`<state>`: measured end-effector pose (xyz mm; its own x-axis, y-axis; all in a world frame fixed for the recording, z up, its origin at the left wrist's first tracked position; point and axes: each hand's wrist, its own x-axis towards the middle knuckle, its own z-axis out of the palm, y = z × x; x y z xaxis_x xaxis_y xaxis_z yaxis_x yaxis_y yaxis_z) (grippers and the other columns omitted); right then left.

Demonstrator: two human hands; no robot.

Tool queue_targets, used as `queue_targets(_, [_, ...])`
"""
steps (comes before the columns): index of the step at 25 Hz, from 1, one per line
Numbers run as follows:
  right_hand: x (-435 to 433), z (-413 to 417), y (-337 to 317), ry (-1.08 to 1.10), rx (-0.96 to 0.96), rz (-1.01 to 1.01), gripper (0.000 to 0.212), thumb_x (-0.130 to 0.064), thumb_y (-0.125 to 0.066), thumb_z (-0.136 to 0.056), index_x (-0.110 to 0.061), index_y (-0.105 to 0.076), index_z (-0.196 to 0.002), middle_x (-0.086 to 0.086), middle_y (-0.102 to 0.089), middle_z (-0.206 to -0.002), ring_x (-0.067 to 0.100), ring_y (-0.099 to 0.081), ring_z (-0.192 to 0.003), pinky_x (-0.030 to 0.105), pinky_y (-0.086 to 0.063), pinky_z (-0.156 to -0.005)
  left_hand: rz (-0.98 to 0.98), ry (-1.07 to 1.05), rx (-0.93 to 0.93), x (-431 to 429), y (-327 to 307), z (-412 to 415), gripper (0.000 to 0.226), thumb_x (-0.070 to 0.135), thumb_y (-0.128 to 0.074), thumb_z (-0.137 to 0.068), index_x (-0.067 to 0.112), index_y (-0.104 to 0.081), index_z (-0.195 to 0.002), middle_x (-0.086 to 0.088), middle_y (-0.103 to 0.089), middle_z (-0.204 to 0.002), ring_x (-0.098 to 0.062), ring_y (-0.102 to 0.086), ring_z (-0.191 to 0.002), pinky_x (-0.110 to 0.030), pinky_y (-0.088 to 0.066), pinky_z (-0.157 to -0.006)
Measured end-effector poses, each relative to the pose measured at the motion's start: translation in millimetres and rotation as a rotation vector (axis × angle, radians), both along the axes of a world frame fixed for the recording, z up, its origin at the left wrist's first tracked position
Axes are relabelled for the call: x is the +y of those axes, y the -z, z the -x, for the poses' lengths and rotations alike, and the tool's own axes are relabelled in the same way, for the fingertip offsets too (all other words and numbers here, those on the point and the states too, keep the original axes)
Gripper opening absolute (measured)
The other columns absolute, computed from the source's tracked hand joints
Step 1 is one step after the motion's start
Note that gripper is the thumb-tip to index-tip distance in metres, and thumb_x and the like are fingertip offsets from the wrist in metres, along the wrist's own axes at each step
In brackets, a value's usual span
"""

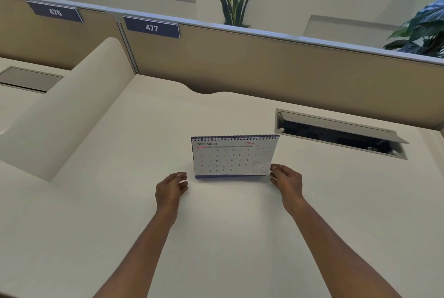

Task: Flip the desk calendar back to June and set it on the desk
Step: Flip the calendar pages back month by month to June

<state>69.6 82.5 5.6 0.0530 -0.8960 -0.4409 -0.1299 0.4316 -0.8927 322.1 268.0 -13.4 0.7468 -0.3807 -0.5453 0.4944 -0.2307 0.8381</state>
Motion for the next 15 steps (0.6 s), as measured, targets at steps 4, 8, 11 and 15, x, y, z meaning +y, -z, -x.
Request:
queue_targets(4, [7,-3,4,0.016,-0.022,0.006,0.010,-0.005,-0.068,-0.095,-0.010,-0.076,-0.098,0.013,-0.077,-0.108,0.032,-0.072,-0.104,0.041,-0.059,-0.096,0.026,0.126,-0.109,0,2,15,0.031,-0.003,-0.063,-0.094,0.021,-0.077,-0.107,-0.010,-0.077,-0.120,-0.027,-0.073,-0.100,-0.039,-0.060,-0.095])
queue_targets(8, [15,0,5,0.039,-0.062,0.012,0.013,-0.003,-0.072,-0.092,-0.002,-0.076,-0.105,0.014,-0.077,-0.108,0.034,-0.074,-0.105,0.039,-0.060,-0.094,0.000,0.187,-0.169,1,6,21,0.020,0.012,-0.076,-0.092,0.026,-0.081,-0.105,0.012,-0.083,-0.096,-0.009,-0.078,-0.083,-0.044,-0.061,-0.098])
queue_targets(11, [17,2,4,0.046,-0.072,0.034,0.012,0.000,-0.075,-0.089,0.000,-0.076,-0.101,0.016,-0.077,-0.107,0.036,-0.073,-0.105,0.042,-0.060,-0.095,-0.003,0.162,-0.183,4,4,24,0.014,0.020,-0.084,-0.087,0.030,-0.083,-0.097,0.016,-0.083,-0.088,-0.007,-0.079,-0.076,-0.046,-0.062,-0.096])
queue_targets(15, [19,5,2,0.044,-0.083,0.041,0.008,-0.001,-0.078,-0.087,-0.003,-0.077,-0.095,0.016,-0.077,-0.106,0.034,-0.074,-0.103,0.042,-0.061,-0.094,-0.037,0.167,-0.257,7,-6,29,0.012,0.026,-0.086,-0.086,0.035,-0.081,-0.091,0.023,-0.080,-0.079,-0.008,-0.079,-0.070,-0.045,-0.065,-0.090])
